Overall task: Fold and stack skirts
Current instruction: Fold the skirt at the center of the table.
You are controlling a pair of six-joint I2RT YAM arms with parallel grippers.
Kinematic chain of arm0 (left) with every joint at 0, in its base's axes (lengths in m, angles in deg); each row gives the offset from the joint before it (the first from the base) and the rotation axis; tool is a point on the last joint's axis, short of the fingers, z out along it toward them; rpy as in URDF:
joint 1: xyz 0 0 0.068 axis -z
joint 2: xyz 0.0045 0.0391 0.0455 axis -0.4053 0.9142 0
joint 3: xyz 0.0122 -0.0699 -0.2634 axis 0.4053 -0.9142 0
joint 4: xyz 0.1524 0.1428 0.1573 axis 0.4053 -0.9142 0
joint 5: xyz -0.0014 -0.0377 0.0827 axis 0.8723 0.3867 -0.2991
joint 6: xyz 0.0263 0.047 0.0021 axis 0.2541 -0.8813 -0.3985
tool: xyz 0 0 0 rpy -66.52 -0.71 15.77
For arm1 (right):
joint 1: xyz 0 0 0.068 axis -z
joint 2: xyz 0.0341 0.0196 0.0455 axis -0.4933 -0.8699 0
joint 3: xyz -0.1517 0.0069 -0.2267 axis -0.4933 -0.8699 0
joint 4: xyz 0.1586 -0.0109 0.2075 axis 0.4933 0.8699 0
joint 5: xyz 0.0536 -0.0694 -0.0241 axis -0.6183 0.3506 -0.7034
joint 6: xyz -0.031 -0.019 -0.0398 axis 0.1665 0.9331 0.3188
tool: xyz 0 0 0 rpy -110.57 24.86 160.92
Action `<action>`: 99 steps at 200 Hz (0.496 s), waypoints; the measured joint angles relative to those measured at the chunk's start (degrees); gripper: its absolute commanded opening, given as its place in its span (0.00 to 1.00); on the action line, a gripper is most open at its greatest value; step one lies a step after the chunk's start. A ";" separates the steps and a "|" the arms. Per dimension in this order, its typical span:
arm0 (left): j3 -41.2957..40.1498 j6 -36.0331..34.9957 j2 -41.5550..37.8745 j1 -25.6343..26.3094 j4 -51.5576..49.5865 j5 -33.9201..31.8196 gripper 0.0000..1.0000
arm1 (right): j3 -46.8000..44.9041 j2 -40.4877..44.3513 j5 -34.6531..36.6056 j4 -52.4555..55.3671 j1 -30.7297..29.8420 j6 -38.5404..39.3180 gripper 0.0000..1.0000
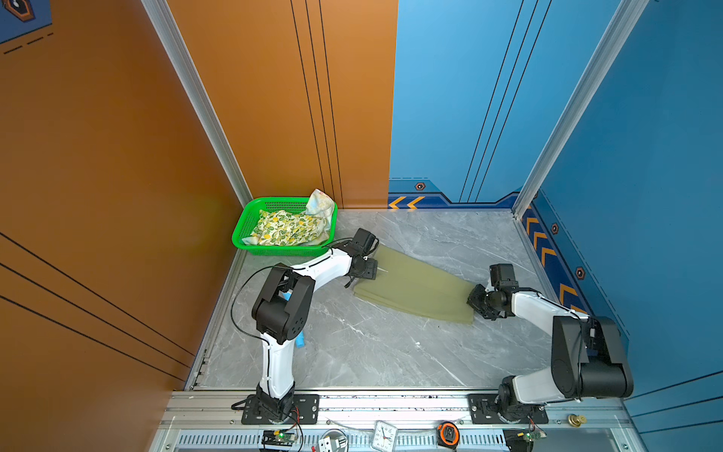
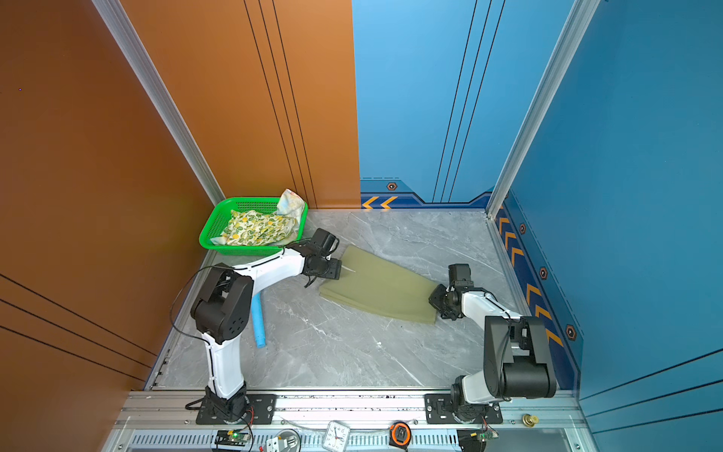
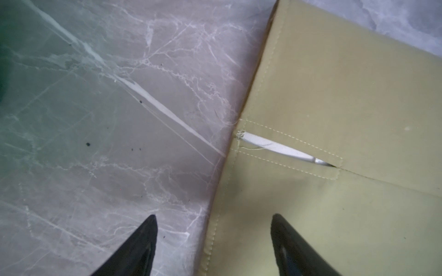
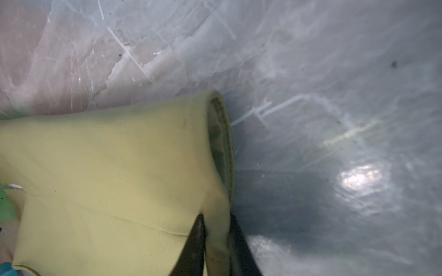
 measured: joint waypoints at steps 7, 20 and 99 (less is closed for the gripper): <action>0.00 0.00 0.26 -0.24 0.31 0.68 0.69 | 0.04 0.00 0.02 -0.15 0.00 0.09 0.00; -0.02 0.04 0.94 -0.39 1.14 2.16 0.68 | 0.20 0.00 0.00 -0.24 0.00 0.48 0.00; 0.28 0.96 4.70 -0.50 7.23 9.16 0.31 | 4.90 1.29 1.16 2.49 -0.31 2.23 0.00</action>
